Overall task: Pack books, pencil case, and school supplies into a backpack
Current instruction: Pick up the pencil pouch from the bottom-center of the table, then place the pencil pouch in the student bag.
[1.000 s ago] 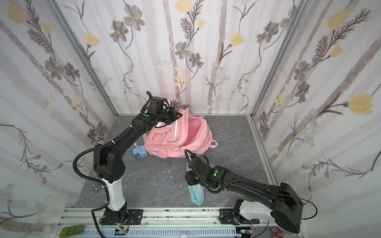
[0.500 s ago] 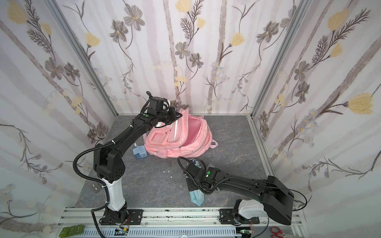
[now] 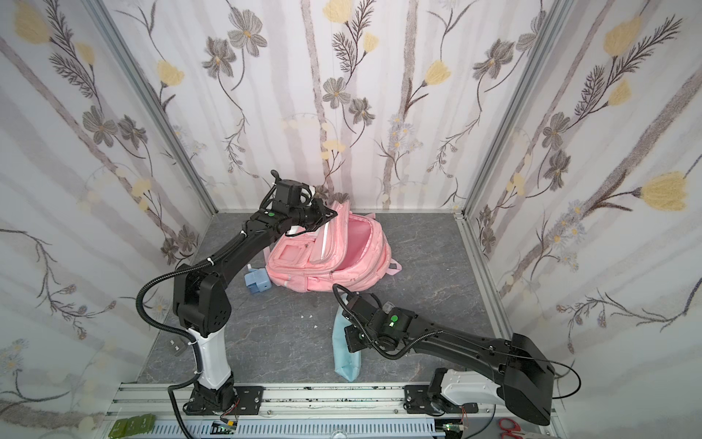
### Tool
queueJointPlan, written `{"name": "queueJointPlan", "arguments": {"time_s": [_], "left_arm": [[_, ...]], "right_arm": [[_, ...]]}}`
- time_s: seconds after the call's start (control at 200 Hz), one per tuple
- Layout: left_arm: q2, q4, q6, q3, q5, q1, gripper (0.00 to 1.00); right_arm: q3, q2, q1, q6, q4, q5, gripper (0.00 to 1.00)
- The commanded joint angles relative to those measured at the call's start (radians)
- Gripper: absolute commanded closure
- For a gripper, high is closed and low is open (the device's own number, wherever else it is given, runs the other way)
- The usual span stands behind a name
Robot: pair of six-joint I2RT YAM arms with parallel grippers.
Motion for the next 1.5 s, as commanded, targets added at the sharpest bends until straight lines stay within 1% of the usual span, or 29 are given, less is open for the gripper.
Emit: {"name": "queueJointPlan", "arguments": {"time_s": [0.0,0.2,0.23,0.33,0.415,0.545,0.625,0.719,0.819,0.899,1.064,1.164,1.374,1.494], "left_arm": [[-0.021,0.069,0.011,0.001,0.057,-0.003,1.00],[-0.030,0.089,0.041,0.002,0.097,-0.002,1.00],[-0.031,0.098,0.042,0.004,0.106,-0.003,1.00],[-0.027,0.112,0.040,0.012,0.113,-0.003,1.00],[-0.029,0.133,0.043,0.008,0.119,-0.002,1.00],[-0.036,0.149,0.049,-0.002,0.126,-0.002,1.00],[-0.040,0.168,0.047,-0.004,0.137,-0.002,1.00],[-0.038,0.200,0.038,-0.012,0.164,-0.002,1.00],[-0.045,0.244,0.021,-0.035,0.191,-0.002,1.00],[-0.056,0.258,0.006,-0.048,0.209,-0.003,1.00],[-0.061,0.276,0.014,-0.056,0.260,-0.002,1.00],[-0.061,0.280,0.007,-0.057,0.283,-0.002,1.00],[-0.059,0.318,-0.013,-0.063,0.320,-0.006,1.00],[-0.054,0.346,-0.030,-0.065,0.339,-0.005,1.00]], "right_arm": [[0.033,-0.089,-0.047,-0.075,0.076,-0.048,1.00],[-0.001,-0.274,-0.208,-0.188,0.254,-0.082,1.00],[-0.001,-0.288,-0.262,-0.199,0.272,-0.083,1.00],[0.009,-0.312,-0.373,-0.223,0.352,-0.104,1.00],[0.042,-0.289,-0.453,-0.252,0.396,-0.111,1.00],[0.176,-0.176,-0.530,-0.301,0.341,-0.027,1.00],[0.242,-0.113,-0.566,-0.301,0.341,-0.044,1.00],[0.291,-0.050,-0.587,-0.274,0.366,-0.068,1.00],[0.304,0.002,-0.590,-0.245,0.406,-0.076,1.00],[0.315,0.045,-0.595,-0.182,0.413,-0.074,1.00],[0.325,0.130,-0.596,-0.127,0.455,-0.162,1.00],[0.322,0.163,-0.594,-0.075,0.472,-0.178,1.00],[0.328,0.219,-0.571,-0.033,0.476,-0.192,1.00],[0.328,0.262,-0.556,0.002,0.494,-0.229,1.00]]}}
